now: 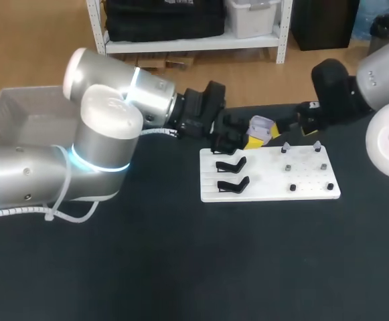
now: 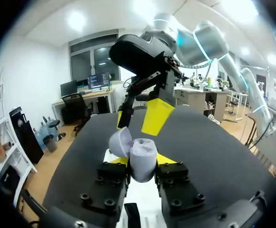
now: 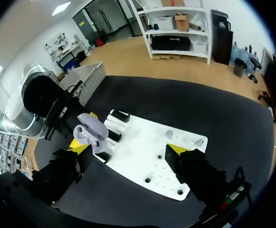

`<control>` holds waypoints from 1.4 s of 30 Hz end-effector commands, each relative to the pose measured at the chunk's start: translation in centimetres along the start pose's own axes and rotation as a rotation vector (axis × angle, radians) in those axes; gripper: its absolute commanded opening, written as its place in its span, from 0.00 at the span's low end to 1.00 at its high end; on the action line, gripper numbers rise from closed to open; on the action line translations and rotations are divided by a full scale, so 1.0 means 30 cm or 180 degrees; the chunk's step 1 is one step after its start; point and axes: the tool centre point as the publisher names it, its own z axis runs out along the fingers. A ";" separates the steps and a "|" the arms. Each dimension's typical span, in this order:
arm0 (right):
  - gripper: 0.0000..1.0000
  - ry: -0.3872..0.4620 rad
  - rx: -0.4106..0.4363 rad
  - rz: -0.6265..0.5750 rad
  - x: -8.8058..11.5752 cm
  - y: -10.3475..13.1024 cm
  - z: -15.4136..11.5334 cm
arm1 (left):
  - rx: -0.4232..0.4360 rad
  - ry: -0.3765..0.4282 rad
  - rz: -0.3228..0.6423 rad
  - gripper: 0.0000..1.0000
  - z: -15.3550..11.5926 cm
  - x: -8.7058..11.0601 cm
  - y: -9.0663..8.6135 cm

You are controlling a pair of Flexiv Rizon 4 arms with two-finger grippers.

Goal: Pick up each earbud case from the left stands, insert the matching earbuds, close the lid, and place the case in the box.

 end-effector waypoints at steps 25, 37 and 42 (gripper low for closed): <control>1.00 0.0167 0.1681 -0.0369 0.050 -0.232 -0.084 | -0.0220 -0.0934 -0.0305 0.00 -0.169 -0.132 0.081; 1.00 0.0427 0.1745 -0.0159 0.067 -0.314 -0.002 | -0.0320 -0.0856 -0.0373 0.00 -0.188 -0.145 0.093; 1.00 0.0506 0.1771 -0.0102 0.065 -0.345 0.033 | -0.0344 -0.0854 -0.0390 0.00 -0.189 -0.141 0.092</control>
